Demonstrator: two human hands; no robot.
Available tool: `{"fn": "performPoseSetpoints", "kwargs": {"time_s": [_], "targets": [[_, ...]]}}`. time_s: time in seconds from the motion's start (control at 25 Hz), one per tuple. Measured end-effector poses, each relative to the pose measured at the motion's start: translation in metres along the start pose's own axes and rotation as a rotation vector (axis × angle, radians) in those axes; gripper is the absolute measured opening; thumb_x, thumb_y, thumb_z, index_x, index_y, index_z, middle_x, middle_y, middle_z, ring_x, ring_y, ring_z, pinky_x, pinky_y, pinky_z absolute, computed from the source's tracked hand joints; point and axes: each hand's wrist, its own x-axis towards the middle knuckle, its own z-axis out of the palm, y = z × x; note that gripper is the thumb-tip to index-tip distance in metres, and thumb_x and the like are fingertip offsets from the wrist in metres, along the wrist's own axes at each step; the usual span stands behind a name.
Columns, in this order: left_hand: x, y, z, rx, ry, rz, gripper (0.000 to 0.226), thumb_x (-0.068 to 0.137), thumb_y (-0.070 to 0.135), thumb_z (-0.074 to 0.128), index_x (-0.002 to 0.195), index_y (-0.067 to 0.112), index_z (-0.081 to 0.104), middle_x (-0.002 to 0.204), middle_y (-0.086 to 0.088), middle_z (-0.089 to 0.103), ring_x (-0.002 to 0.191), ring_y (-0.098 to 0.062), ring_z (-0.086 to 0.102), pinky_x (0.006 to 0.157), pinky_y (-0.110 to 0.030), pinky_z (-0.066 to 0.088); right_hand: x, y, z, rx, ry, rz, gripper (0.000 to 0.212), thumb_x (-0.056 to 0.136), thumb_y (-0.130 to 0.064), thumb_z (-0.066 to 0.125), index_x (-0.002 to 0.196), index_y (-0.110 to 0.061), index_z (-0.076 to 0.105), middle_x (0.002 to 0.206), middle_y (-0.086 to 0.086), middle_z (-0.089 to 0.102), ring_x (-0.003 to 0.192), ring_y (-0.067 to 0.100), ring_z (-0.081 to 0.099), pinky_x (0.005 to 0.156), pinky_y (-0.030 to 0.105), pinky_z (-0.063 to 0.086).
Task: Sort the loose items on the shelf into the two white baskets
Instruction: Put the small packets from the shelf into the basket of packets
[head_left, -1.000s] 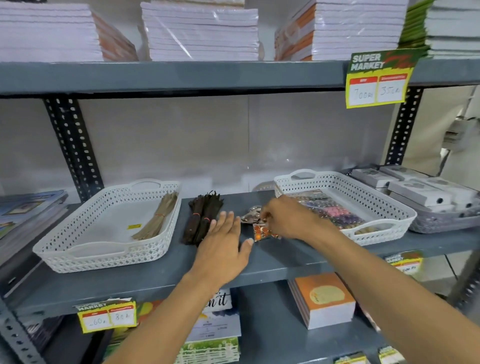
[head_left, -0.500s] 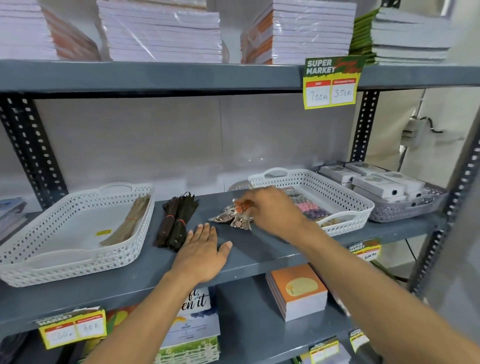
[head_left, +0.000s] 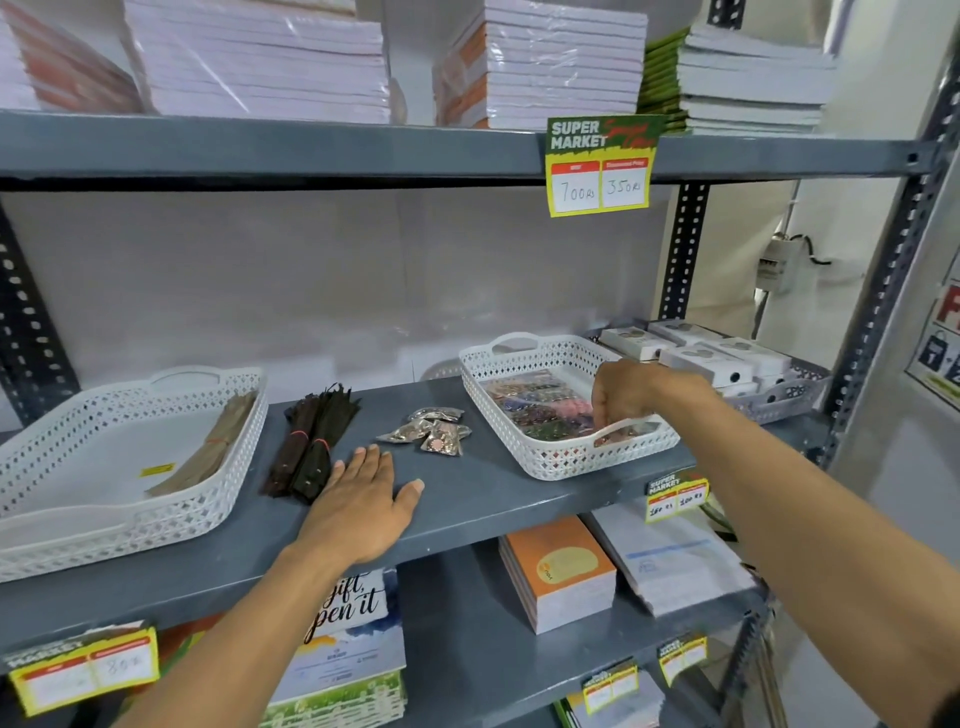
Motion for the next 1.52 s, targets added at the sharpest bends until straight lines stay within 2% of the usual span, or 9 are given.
{"fn": "performPoseSetpoints", "kwargs": {"time_s": [0.08,0.28,0.4,0.6,0.68,1.0,1.12,1.36,1.52], "targets": [[-0.002,0.001,-0.002,0.002,-0.002,-0.005,0.081,0.106,0.062,0.013,0.167,0.009,0.004,0.174,-0.008,-0.003,0.161,-0.02,-0.005,0.13,-0.041,-0.003,0.006,-0.004,-0.002,-0.016,0.025,0.008,0.013,0.078,-0.006,0.082,0.083,-0.018,0.085,0.097,0.0,0.082,0.089,0.017,0.074,0.084,0.042,0.065],[-0.003,0.003,-0.003,-0.006,-0.008,-0.007,0.081,0.106,0.061,0.013,0.167,0.009,0.004,0.174,-0.008,-0.003,0.161,-0.021,-0.005,0.13,-0.041,-0.003,-0.003,-0.084,-0.008,0.145,0.585,-0.263,0.039,0.078,0.006,0.059,0.099,-0.017,0.084,0.104,0.008,0.081,0.095,0.03,0.074,0.091,0.044,0.062],[-0.003,0.003,-0.004,-0.021,-0.013,-0.007,0.081,0.106,0.061,0.015,0.167,0.009,0.004,0.174,-0.008,-0.003,0.161,-0.02,-0.005,0.13,-0.041,-0.003,-0.004,-0.145,0.006,0.09,0.447,-0.507,0.045,0.08,0.007,0.061,0.113,-0.016,0.081,0.118,0.008,0.078,0.113,0.03,0.068,0.097,0.038,0.055],[-0.004,0.002,-0.003,-0.026,-0.013,-0.005,0.081,0.105,0.061,0.015,0.167,0.009,0.005,0.174,-0.007,-0.003,0.161,-0.02,-0.005,0.131,-0.041,-0.003,0.013,-0.178,0.033,-0.155,0.239,-0.495,0.045,0.088,0.008,0.057,0.126,-0.011,0.072,0.125,0.023,0.068,0.111,0.043,0.068,0.082,0.04,0.055],[-0.003,0.001,-0.002,-0.029,-0.006,-0.008,0.081,0.105,0.061,0.015,0.166,0.009,0.005,0.174,-0.007,-0.002,0.161,-0.02,-0.005,0.131,-0.041,-0.003,0.013,-0.179,0.038,-0.166,0.269,-0.507,0.037,0.087,0.004,0.059,0.118,-0.009,0.074,0.117,0.024,0.069,0.106,0.044,0.069,0.074,0.038,0.05],[-0.001,-0.001,-0.001,-0.035,0.007,-0.001,0.081,0.105,0.062,0.015,0.167,0.01,0.004,0.174,-0.007,-0.003,0.161,-0.02,-0.005,0.131,-0.041,-0.002,-0.03,-0.148,-0.003,0.191,0.558,-0.474,0.02,0.094,-0.025,0.066,0.107,-0.026,0.081,0.11,0.003,0.079,0.106,0.03,0.069,0.082,0.035,0.052],[0.0,0.0,0.0,-0.022,0.016,-0.003,0.081,0.105,0.062,0.015,0.167,0.01,0.005,0.174,-0.007,-0.002,0.161,-0.02,-0.004,0.131,-0.041,-0.002,-0.045,-0.105,-0.032,0.119,0.663,-0.348,0.018,0.09,-0.031,0.069,0.103,-0.033,0.082,0.107,-0.001,0.081,0.106,0.029,0.069,0.086,0.039,0.055],[0.0,-0.001,0.001,-0.02,0.02,-0.003,0.081,0.105,0.062,0.015,0.167,0.01,0.006,0.174,-0.007,-0.001,0.161,-0.02,-0.003,0.131,-0.041,-0.002,-0.033,-0.068,-0.006,-0.088,0.228,-0.122,0.016,0.075,-0.013,0.074,0.09,-0.018,0.079,0.096,0.005,0.077,0.088,0.026,0.074,0.086,0.043,0.063],[-0.001,0.0,0.001,-0.021,0.025,-0.001,0.081,0.105,0.062,0.015,0.167,0.01,0.006,0.174,-0.007,-0.001,0.161,-0.02,-0.003,0.131,-0.041,-0.002,-0.017,-0.062,0.001,-0.084,0.058,-0.104,0.017,0.084,-0.012,0.072,0.099,-0.009,0.079,0.1,0.009,0.08,0.094,0.027,0.075,0.09,0.046,0.062]]}}
